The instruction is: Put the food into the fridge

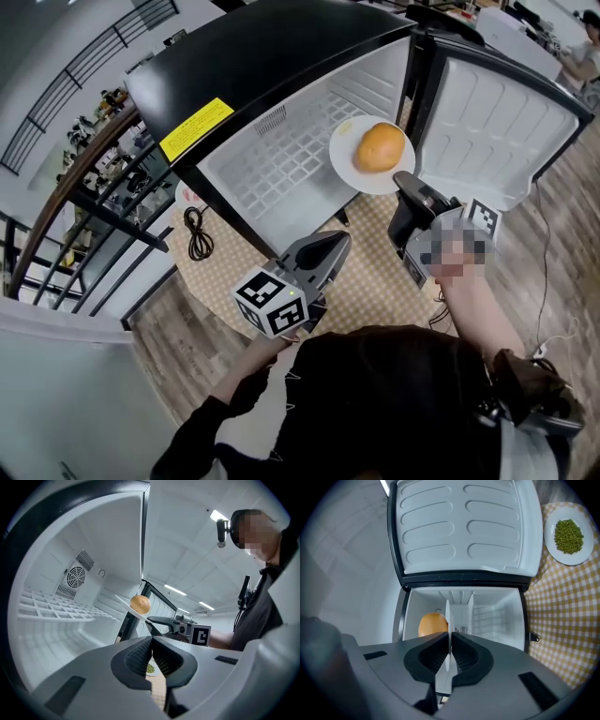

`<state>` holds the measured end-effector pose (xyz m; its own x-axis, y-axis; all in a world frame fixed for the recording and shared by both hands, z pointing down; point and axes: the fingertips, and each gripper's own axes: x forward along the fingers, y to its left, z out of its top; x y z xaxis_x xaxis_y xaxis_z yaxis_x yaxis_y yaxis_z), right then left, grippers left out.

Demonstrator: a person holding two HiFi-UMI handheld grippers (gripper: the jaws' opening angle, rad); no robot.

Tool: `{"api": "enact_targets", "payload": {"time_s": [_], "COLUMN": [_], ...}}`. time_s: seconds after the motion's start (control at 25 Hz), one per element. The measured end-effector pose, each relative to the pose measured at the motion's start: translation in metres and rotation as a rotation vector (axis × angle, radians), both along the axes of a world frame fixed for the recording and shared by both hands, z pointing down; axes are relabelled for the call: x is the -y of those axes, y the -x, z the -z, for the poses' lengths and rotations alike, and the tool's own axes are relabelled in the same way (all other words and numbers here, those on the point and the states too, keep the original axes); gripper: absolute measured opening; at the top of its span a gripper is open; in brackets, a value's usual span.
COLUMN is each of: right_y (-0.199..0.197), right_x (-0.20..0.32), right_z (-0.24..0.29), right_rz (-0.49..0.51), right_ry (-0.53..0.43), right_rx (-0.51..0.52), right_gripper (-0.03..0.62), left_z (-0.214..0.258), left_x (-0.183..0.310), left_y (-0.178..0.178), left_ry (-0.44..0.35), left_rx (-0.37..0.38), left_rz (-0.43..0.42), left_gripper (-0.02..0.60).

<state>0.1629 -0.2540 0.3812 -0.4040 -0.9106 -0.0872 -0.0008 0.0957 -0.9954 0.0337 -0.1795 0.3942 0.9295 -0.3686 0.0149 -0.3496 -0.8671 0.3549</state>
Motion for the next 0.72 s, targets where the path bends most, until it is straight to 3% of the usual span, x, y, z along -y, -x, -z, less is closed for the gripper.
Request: {"api": "enact_targets", "payload": {"time_s": [0.44, 0.72], "right_y": [0.005, 0.011], "right_x": [0.010, 0.028], "right_z": [-0.008, -0.012], "right_rz": [0.015, 0.043], "right_ry": [0.008, 0.037], "right_rx": [-0.008, -0.029], "right_gripper": [0.025, 0.025], "left_z": [-0.006, -0.004], "left_x": [-0.001, 0.006], "left_y": [0.005, 0.004], "left_ry": [-0.004, -0.009], "left_rx": [-0.021, 0.024], "left_rz": [0.029, 0.045], "left_gripper": [0.012, 0.012]}}
